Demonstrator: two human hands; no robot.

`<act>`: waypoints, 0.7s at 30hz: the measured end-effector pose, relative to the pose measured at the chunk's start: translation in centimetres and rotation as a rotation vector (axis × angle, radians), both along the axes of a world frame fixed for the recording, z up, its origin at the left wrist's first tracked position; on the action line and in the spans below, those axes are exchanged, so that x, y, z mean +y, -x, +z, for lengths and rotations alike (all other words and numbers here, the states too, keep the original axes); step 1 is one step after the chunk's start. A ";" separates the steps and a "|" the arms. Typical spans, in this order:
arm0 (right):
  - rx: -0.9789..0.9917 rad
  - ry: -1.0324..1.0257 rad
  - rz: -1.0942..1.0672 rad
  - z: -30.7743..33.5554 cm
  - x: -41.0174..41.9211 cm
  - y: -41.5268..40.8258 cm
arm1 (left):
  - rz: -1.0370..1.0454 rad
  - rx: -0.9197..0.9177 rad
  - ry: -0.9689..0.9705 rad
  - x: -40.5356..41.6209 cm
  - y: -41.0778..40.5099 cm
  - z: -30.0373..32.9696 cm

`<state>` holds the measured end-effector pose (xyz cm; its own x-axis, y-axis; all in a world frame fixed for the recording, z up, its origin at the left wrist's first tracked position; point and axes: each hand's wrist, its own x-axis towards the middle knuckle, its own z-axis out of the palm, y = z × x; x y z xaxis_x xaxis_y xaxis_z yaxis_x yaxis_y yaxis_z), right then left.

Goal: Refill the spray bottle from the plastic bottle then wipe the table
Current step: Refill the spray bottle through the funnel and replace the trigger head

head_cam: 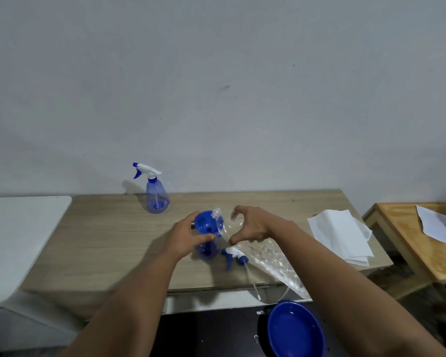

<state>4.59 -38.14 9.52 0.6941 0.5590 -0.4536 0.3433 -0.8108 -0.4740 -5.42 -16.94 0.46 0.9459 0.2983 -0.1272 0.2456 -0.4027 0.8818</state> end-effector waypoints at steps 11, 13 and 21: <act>-0.020 0.143 0.050 0.2 0.4 0.0 | 0.026 -0.014 -0.038 -0.1 -0.4 0.3; -0.017 0.159 0.051 0.4 0.6 0.1 | 0.025 -0.019 -0.049 -0.2 -0.2 0.4; -0.030 0.218 0.071 0.9 0.8 0.2 | 0.017 -0.034 -0.051 -0.4 0.3 1.0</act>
